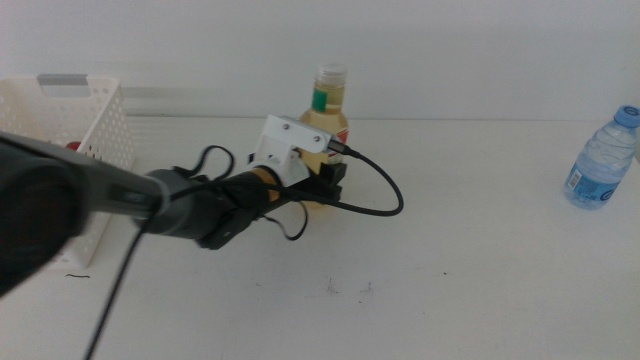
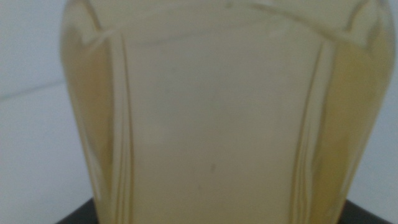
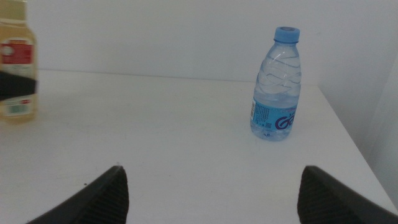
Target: Use arms to grab the bottles and put them into the dustbin to the left of the table.
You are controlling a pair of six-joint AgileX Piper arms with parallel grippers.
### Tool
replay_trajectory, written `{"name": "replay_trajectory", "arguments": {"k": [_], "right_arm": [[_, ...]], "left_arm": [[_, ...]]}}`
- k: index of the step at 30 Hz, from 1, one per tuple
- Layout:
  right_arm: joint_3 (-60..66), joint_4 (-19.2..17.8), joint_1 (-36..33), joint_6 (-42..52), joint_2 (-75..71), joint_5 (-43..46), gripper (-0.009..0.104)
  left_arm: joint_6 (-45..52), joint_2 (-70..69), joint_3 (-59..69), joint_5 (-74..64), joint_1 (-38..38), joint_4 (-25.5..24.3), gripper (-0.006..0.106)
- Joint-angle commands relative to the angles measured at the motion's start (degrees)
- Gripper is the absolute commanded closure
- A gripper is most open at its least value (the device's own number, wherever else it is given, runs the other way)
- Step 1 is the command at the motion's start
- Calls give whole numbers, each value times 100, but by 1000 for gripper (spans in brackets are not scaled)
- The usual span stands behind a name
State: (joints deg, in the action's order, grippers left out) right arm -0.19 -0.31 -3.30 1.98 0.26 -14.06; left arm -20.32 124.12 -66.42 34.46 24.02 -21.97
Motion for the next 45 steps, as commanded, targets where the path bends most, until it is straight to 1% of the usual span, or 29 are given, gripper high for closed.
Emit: {"name": "replay_trajectory", "arguments": {"k": [1,6,10,14,15,16,17,18,20,21,22,23,25,29,33,36,39,41,45], "right_arm": [[19,-42,47,37,-26,39,7],[19,-42,47,37,-26,39,7],[19,-42,47,37,-26,39,7],[19,-42,47,37,-26,39,7],[19,-42,47,37,-26,39,7],[19,-42,47,37,-26,39,7],[19,-42,47,37,-26,39,7],[19,-42,47,37,-26,39,7],[19,-42,47,37,-26,39,7],[19,-42,47,37,-26,39,7],[19,-42,47,37,-26,39,7],[19,-42,47,37,-26,39,7],[19,-42,47,37,-26,39,7],[19,-42,47,37,-26,39,7],[19,-42,47,37,-26,39,7],[19,-42,47,37,-26,39,7],[19,-42,47,37,-26,39,7],[19,-42,47,37,-26,39,7],[19,-42,47,37,-26,39,7]], "left_arm": [[-67,-785,461,235,-20,217,102],[-67,-2188,1290,-498,1,298,101],[-227,-3204,1286,-2229,51,298,100],[-227,-4075,1184,-3591,51,347,100],[-190,-4225,1113,-3955,16,545,100],[64,-4383,959,-4526,-86,1082,100],[674,-4503,735,-5165,-244,1698,100],[1555,-4559,465,-5701,-473,2265,100],[3407,-4558,-137,-6972,-1099,3661,100],[3977,-4529,-408,-7467,-1417,4116,100],[4224,-4498,-610,-7812,-1649,4335,100],[4345,-4469,-847,-8171,-1914,4414,100],[4345,-4391,-1212,-8732,-2359,4233,100],[4413,-4056,-1879,-9624,-3199,3708,100],[4449,-3533,-2317,-9967,-3797,3696,100],[4621,-3096,-2591,-10180,-4067,3682,100],[4719,-2697,-2803,-10208,-4243,3505,100],[4746,-2434,-2889,-10208,-4284,3431,100],[4859,-1891,-3025,-10126,-4284,3433,100]]}}
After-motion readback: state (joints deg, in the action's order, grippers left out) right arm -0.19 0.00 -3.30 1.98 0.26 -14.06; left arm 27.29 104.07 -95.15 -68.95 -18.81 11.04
